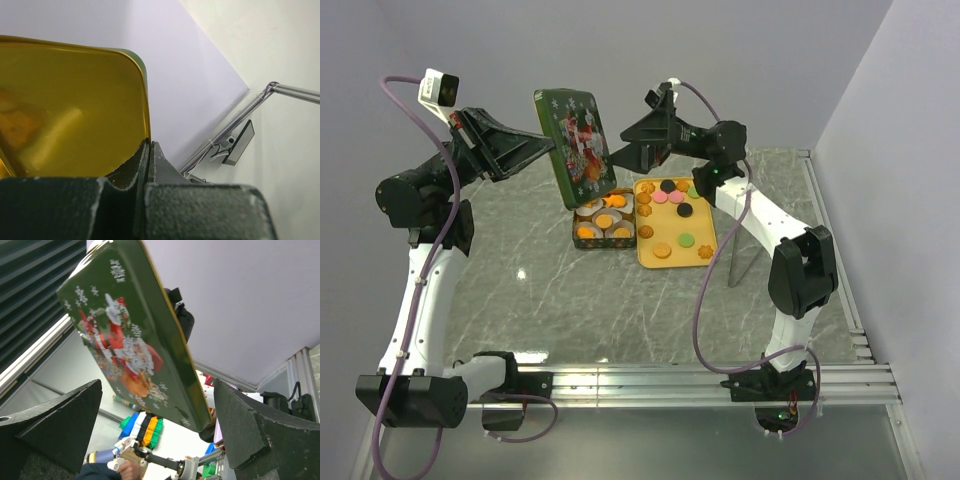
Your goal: Pack the cookies
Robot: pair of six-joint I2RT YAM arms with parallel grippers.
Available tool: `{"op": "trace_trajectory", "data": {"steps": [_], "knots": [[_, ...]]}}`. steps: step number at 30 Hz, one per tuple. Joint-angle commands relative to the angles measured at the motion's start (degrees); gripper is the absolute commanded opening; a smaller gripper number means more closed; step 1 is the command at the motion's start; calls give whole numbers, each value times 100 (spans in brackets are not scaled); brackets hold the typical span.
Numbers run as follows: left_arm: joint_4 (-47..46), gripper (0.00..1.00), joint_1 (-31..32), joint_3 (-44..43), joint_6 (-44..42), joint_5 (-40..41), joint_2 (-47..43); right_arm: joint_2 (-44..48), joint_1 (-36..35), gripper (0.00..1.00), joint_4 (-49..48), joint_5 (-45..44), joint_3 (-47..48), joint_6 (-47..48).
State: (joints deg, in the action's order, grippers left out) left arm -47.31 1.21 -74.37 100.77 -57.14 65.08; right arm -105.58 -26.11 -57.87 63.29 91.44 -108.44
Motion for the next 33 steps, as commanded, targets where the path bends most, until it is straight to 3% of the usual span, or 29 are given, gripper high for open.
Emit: {"op": "trace_trajectory", "data": {"steps": [1,8,16,19,22,23,33], "knots": [[-296,0,2,-210,4,72,-66,169,-52,98,232,61,128,359],[-735,0,2,-43,259,195,-66,38,-193,99,-294,87,208,-18],[-850,0,2,54,338,239,-65,-278,-395,97,-1595,-53,568,-1266],[-850,0,2,115,303,256,-74,-366,-448,90,-2184,-176,726,-1784],[-772,0,2,168,250,248,-101,-367,-457,75,-2719,-308,744,-2145],[-736,0,2,212,224,239,-127,-349,-457,68,-2773,-317,735,-2250],[177,0,2,573,-277,274,-364,-16,-457,28,-2871,-273,472,-2225]]}}
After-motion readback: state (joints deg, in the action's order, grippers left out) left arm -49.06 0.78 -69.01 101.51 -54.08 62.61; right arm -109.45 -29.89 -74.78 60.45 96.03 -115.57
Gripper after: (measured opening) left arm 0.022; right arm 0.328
